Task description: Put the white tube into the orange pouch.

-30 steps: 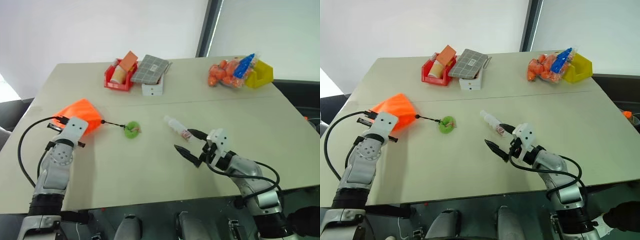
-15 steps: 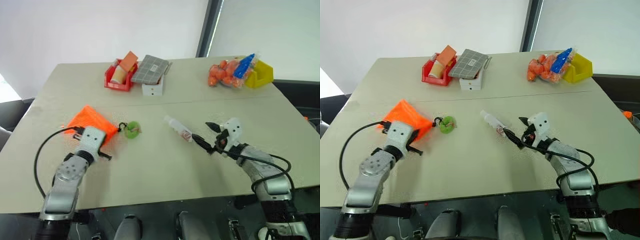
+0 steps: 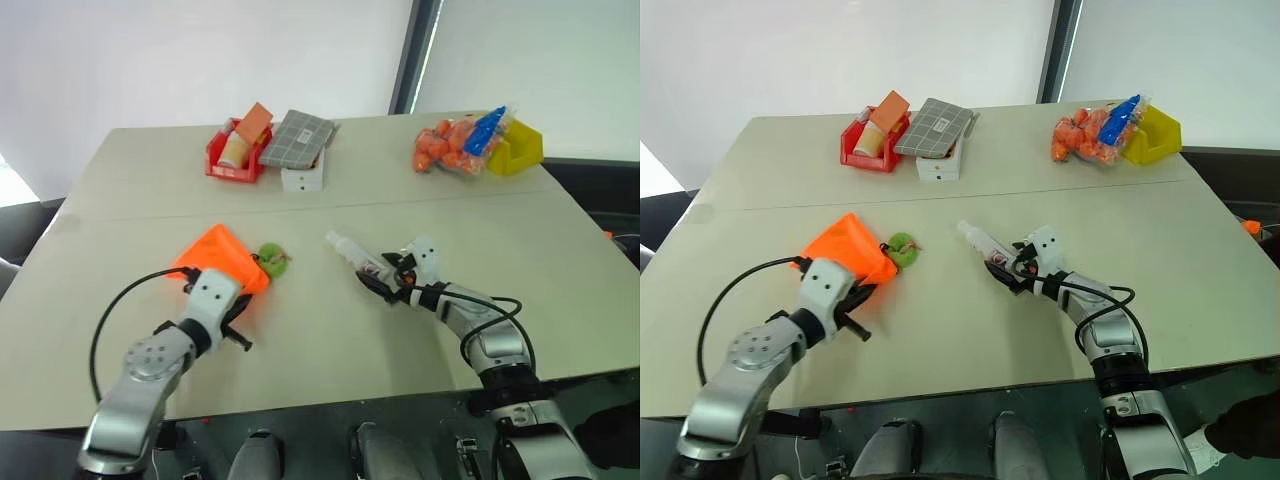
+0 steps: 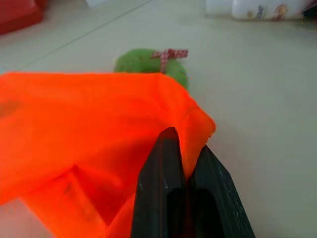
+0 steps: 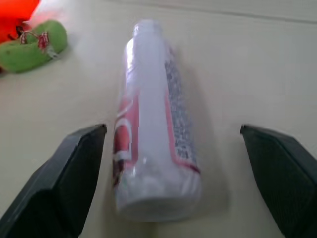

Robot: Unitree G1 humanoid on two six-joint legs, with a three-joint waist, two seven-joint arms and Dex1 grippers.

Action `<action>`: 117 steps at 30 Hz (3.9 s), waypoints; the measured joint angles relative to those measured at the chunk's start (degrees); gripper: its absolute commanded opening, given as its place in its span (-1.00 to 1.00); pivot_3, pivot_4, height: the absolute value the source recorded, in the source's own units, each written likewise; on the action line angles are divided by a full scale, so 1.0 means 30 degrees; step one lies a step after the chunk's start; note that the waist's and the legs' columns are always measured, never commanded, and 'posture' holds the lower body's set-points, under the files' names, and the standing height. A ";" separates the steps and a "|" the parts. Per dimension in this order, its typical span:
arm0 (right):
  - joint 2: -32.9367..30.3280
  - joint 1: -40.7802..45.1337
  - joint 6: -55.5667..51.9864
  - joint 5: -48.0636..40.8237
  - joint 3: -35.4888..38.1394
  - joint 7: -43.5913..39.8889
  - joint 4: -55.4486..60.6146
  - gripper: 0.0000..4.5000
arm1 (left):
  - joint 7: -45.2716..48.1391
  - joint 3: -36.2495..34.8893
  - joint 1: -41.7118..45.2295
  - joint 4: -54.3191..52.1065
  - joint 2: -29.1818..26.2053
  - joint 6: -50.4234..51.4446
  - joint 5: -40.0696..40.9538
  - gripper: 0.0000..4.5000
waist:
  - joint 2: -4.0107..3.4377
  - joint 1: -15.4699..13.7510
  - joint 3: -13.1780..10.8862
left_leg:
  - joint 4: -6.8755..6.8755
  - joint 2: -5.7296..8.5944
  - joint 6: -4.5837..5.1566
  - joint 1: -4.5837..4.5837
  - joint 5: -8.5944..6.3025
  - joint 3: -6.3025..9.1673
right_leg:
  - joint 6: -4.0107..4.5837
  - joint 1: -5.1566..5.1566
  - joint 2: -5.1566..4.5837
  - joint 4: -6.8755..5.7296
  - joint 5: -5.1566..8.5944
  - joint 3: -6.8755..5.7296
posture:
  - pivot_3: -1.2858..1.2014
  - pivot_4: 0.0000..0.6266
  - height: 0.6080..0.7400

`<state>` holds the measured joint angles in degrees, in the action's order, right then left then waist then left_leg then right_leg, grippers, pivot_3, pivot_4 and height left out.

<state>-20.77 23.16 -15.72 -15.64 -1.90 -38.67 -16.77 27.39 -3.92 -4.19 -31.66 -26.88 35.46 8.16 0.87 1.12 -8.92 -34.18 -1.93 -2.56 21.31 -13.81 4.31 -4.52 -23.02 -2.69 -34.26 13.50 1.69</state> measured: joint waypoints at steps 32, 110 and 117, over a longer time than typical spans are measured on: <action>-0.2123 -0.4649 -0.4912 -0.1016 -0.4166 -0.2847 1.1990 -0.42 | -0.0037 -0.1770 0.1457 0.2197 0.0013 -0.1441 0.2026 -1.00 | -0.0008 0.0010 -0.0008 | -0.0004 -0.0010 -0.0003 -0.0014 -0.0002 0.0015 | -0.0052 -0.0013 0.0010 -0.0011 0.0035 -0.0002 | 0.03 -0.52 1.00; 0.5588 0.3709 -0.9055 -0.0060 -0.4311 0.2956 0.4009 1.00 | 0.6995 -0.4747 -0.4043 0.5428 -0.5751 -0.3994 0.5619 -0.75 | -0.0070 0.0646 -0.0056 | 0.0105 -0.0009 -0.0011 0.0054 -0.0008 -0.0002 | 0.0048 -0.0208 -0.0053 0.0056 -0.0009 -0.0014 | 0.03 -0.52 1.00; 0.6855 0.4095 -0.8390 0.0805 -0.4525 0.3759 0.1528 1.00 | 0.6121 -0.5840 -0.2954 0.4422 -0.4266 -0.1868 0.8481 0.29 | -0.0052 0.0489 -0.0047 | 0.0100 -0.0011 -0.0007 0.0056 -0.0004 0.0006 | 0.0043 -0.0137 -0.0030 0.0018 -0.0009 -0.0018 | 0.03 -0.52 1.00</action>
<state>-0.20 35.45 -40.89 -13.22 -15.48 -27.39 -12.19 45.75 -21.44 -13.05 -18.39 -39.68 29.85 33.60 0.71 2.59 -9.06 -33.88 -1.97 -2.58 21.48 -13.82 4.33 -4.39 -23.43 -2.78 -34.20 13.48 1.63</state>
